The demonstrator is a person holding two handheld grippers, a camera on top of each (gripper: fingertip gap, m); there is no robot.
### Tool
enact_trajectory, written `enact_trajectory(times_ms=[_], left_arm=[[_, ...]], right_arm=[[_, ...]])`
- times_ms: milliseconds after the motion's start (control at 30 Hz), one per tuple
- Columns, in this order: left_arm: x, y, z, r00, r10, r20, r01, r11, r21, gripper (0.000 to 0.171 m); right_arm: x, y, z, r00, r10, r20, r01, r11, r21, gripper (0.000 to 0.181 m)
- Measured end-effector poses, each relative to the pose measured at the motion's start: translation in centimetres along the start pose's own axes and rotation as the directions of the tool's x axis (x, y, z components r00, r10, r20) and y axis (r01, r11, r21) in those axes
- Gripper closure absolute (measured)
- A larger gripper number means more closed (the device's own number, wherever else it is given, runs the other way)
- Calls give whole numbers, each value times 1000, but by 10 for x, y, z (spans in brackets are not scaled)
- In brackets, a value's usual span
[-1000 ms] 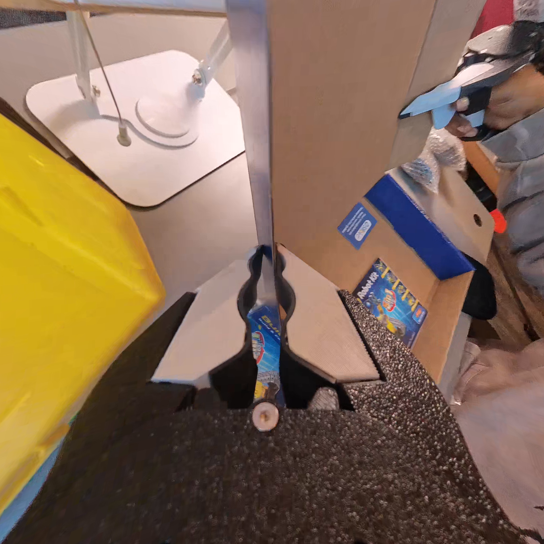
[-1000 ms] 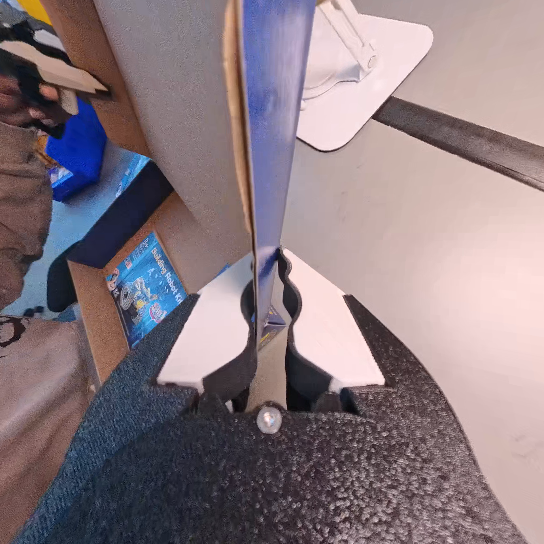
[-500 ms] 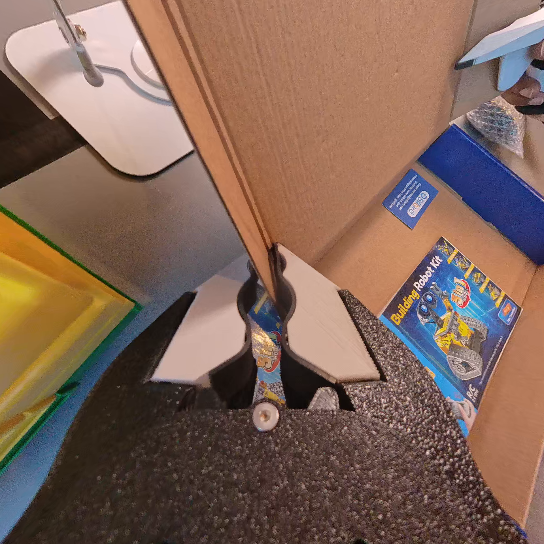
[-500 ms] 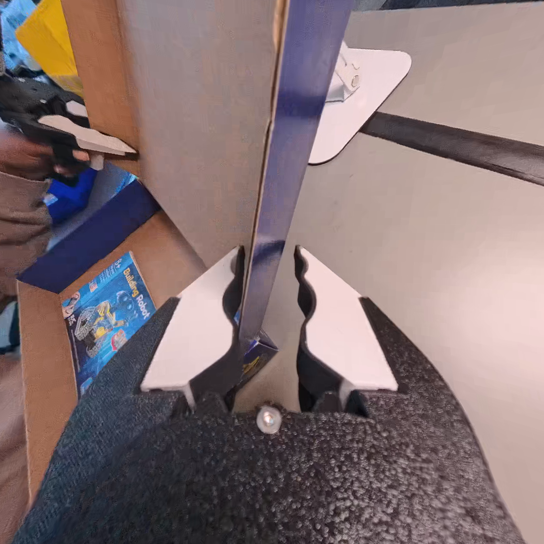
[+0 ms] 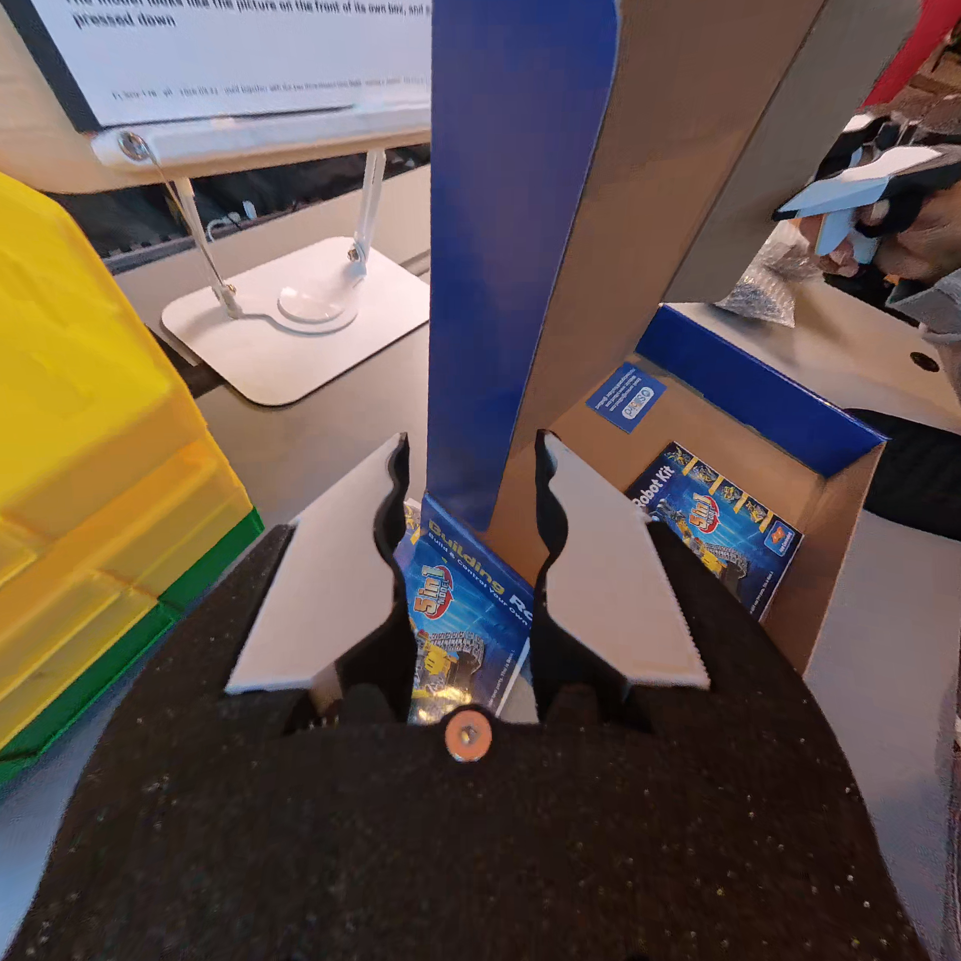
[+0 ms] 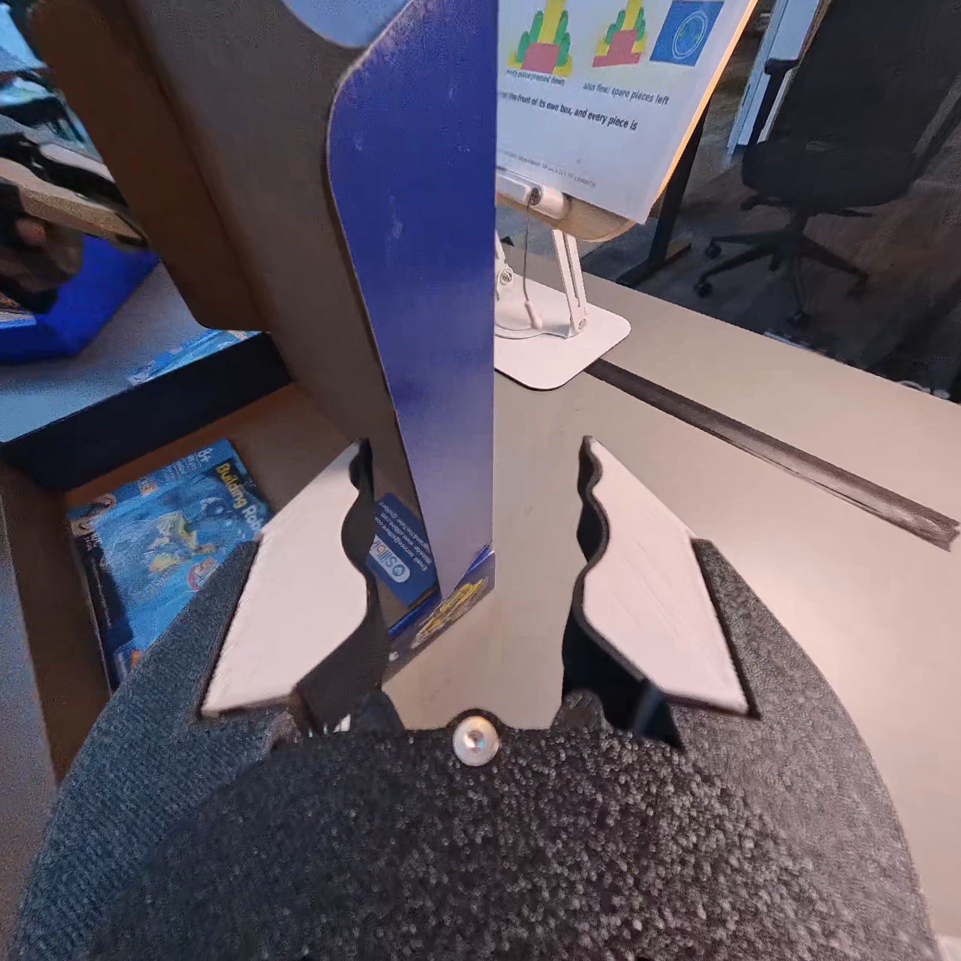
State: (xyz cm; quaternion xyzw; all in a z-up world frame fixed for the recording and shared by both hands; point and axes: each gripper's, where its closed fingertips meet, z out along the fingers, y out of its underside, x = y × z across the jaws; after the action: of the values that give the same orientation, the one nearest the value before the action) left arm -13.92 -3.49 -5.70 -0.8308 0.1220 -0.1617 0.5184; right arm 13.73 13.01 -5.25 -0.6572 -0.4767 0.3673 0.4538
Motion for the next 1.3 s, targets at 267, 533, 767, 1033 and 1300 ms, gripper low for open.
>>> enact_trajectory(times_ms=[267,533,767,1033,1300], left_arm=[[26,28,-66,993,40,109,-59,983,171,125],[82,72,-81,997,56,60,-65,987,148,134],[162,81,-44,935,351,-52,-352,936,0,130],[149,51,-57,933,317,170,-348,917,196,127],[18,50,-246,651,-87,754,-268,903,336,96]], right_arm=[[-21,11,-50,997,-23,-70,34,987,158,104],[-44,28,-45,985,-160,-67,169,972,162,101],[-38,-19,-39,921,-362,-145,380,917,120,93],[-56,-25,-66,938,-247,-244,317,895,312,86],[-64,17,-104,903,-148,-404,296,895,333,73]])
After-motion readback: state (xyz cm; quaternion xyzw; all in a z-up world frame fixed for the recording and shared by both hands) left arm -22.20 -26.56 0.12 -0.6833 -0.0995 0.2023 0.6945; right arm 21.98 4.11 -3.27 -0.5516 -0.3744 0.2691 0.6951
